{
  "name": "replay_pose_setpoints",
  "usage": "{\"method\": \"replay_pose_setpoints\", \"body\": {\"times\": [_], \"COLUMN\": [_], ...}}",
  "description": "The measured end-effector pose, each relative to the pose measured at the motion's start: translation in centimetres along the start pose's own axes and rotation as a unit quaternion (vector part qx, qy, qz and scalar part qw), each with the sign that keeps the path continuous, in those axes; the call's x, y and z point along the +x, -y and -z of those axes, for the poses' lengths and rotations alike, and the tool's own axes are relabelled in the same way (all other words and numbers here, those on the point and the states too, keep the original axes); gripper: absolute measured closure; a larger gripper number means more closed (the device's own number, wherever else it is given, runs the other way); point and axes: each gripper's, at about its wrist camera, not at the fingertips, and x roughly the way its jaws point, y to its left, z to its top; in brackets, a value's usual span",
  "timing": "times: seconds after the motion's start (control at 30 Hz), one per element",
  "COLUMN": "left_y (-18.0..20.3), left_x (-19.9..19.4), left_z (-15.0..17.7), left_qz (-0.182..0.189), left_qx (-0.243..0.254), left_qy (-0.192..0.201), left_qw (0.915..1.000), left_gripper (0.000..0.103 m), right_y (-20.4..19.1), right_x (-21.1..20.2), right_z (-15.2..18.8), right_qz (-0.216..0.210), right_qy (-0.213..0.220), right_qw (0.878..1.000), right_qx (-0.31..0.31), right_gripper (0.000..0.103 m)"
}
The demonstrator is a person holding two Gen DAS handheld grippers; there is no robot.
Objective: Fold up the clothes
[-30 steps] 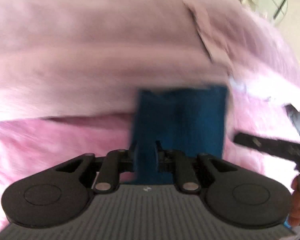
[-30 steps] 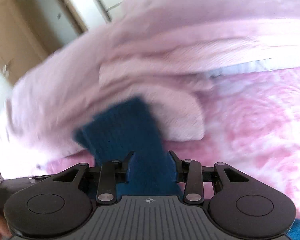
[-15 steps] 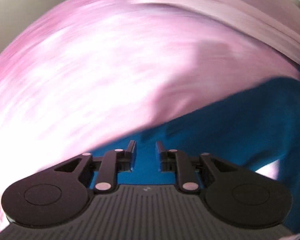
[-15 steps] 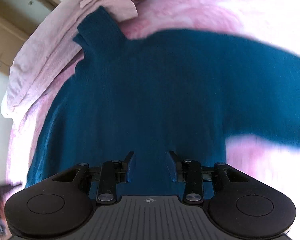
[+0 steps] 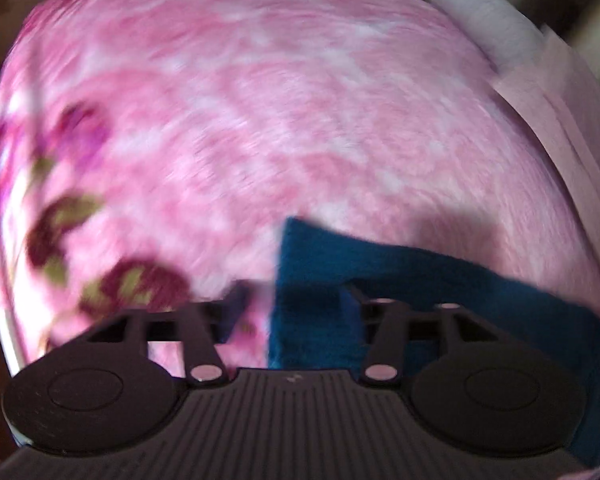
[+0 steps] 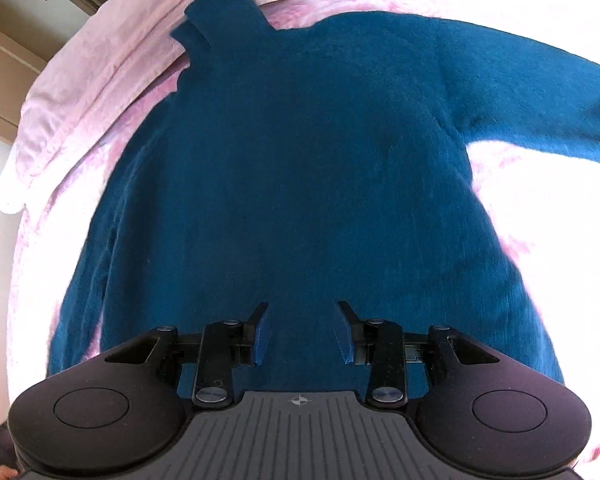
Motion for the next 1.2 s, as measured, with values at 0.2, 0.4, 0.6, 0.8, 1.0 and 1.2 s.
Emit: {"method": "replay_pose_setpoints", "body": {"times": [0.2, 0.4, 0.6, 0.8, 1.0, 1.2], "left_y": [3.9, 2.6, 0.9, 6.3, 15.3, 20.8], "left_x": [-3.6, -2.6, 0.8, -5.1, -7.5, -9.3], "left_z": [-2.6, -5.1, -4.0, 1.5, 10.1, 16.9], "left_qz": [0.003, -0.093, -0.196, -0.052, 0.074, 0.100], "left_qx": [0.167, 0.259, 0.188, 0.163, 0.181, 0.200], "left_qy": [0.112, 0.168, 0.086, 0.053, -0.024, -0.043], "left_qw": [0.9795, 0.9467, 0.9585, 0.9838, 0.9805, 0.9737], "left_gripper": [0.098, 0.099, 0.101, 0.088, 0.088, 0.088], "right_y": [0.4, 2.0, 3.6, 11.2, 24.2, 36.8], "right_x": [-1.1, -2.5, -4.0, -9.6, -14.6, -17.4], "right_z": [2.6, 4.3, 6.0, 5.9, 5.3, 3.3], "right_qz": [0.019, 0.028, 0.036, 0.024, 0.025, -0.010], "right_qy": [0.004, 0.013, 0.022, 0.092, 0.191, 0.292], "right_qw": [1.000, 0.999, 0.998, 0.986, 0.936, 0.864], "right_qx": [0.016, 0.028, 0.039, 0.134, 0.295, 0.409], "right_gripper": [0.065, 0.065, 0.065, 0.058, 0.045, 0.045]}}
